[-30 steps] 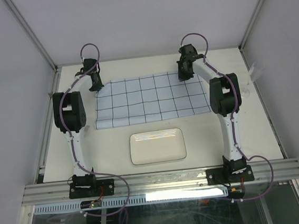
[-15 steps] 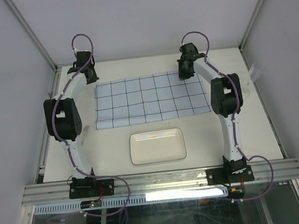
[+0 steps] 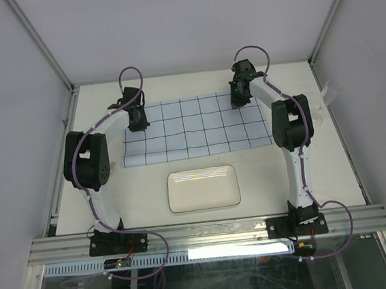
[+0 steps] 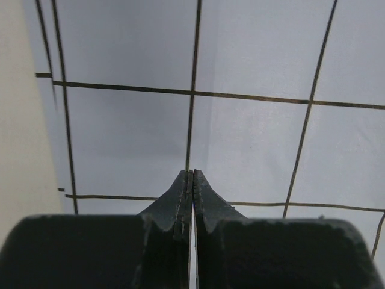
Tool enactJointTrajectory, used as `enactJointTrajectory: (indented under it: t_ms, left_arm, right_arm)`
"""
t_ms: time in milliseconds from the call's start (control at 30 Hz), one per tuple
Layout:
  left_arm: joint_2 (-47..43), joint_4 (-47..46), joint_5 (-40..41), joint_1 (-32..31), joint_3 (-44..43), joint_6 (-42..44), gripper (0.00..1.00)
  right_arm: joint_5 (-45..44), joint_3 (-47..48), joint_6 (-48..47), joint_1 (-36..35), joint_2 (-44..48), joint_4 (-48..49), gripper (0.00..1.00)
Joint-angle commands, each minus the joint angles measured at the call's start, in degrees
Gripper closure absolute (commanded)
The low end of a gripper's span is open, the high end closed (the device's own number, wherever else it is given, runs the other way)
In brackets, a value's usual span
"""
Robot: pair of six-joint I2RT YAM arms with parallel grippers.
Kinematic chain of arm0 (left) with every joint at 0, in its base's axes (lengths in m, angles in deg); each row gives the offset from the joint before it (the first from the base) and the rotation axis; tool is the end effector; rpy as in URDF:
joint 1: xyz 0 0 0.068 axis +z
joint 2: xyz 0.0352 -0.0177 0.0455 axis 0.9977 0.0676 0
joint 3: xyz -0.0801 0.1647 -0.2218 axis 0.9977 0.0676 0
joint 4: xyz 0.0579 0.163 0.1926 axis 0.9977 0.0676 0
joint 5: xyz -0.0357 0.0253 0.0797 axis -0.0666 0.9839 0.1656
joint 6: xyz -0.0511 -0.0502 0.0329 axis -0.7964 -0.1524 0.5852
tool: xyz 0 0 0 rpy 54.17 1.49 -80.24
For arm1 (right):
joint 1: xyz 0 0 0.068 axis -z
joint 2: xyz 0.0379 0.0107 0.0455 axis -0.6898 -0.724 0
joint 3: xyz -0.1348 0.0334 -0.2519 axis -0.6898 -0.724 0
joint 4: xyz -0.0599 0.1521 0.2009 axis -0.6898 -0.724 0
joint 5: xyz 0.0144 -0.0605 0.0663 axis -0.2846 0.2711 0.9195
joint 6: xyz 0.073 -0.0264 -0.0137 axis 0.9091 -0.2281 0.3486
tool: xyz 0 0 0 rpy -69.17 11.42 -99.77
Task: Set the dinner table for one person
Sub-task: Flatten out the napkin at the center of the board.
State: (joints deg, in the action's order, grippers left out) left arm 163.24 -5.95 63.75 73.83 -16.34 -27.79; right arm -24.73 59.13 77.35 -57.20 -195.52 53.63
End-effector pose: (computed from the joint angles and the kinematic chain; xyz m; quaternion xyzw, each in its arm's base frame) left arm 0.4187 -0.0790 0.1778 -0.0691 0.9610 0.0166 0.2672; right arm 0.5058 0.1256 0.1586 -0.0305 0.9643 0.0781 0.2512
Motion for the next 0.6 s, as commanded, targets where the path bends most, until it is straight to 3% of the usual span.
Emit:
enactJointTrajectory:
  t_ms: [0,567]
  left_arm:
    - [-0.7,-4.3,-2.2,-1.3,0.5,-2.3,1.0]
    - [14.0,1.5,2.5,-1.9,-10.9,0.6,1.0]
  right_arm:
    - [1.2,0.1,0.7,-0.1,4.2,1.6,1.0]
    - [-2.0,2.5,0.7,0.3,0.4,0.1,1.0]
